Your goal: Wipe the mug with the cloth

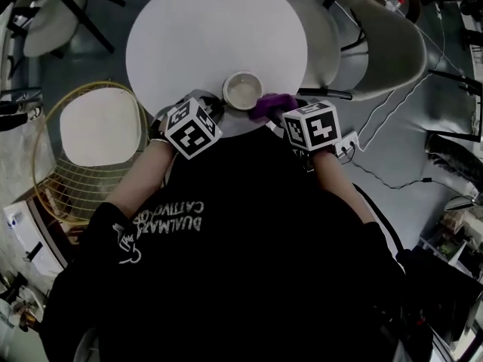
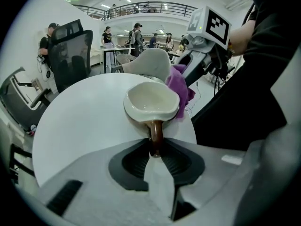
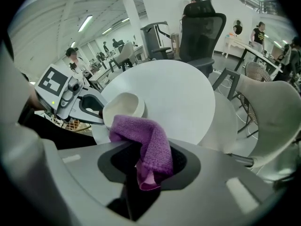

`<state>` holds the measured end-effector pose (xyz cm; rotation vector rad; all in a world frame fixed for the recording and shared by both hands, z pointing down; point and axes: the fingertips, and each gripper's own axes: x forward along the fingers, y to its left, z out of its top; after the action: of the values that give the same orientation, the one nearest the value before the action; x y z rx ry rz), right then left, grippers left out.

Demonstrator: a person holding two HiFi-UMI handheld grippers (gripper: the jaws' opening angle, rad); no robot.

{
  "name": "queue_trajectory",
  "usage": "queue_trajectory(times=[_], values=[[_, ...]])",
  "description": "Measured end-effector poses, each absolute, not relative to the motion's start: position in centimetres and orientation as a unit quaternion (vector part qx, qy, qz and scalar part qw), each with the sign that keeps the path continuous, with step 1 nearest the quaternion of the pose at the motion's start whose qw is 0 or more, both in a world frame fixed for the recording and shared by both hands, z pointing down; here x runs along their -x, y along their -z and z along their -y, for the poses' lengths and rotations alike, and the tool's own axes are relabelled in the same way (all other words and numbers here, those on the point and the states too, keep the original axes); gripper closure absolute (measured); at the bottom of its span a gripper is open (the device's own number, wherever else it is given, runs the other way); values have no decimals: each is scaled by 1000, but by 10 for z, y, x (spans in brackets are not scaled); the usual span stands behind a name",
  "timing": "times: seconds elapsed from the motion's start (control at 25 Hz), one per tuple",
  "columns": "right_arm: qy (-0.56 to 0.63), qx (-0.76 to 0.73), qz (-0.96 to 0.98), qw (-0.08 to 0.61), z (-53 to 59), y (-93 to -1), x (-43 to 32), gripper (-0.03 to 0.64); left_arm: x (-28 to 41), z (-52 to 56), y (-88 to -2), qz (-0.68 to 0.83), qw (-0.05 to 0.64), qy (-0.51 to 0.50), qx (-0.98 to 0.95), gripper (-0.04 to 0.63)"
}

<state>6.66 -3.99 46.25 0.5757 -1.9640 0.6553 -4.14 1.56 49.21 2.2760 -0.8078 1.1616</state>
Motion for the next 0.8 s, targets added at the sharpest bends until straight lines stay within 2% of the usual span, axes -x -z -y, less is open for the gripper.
queue_trajectory(times=[0.52, 0.8], values=[[-242, -219, 795, 511, 83, -465, -60, 486, 43, -9, -493, 303, 241, -424, -819, 517], [-231, -226, 793, 517, 98, -466, -48, 509, 44, -12, -493, 296, 243, -427, -819, 514]])
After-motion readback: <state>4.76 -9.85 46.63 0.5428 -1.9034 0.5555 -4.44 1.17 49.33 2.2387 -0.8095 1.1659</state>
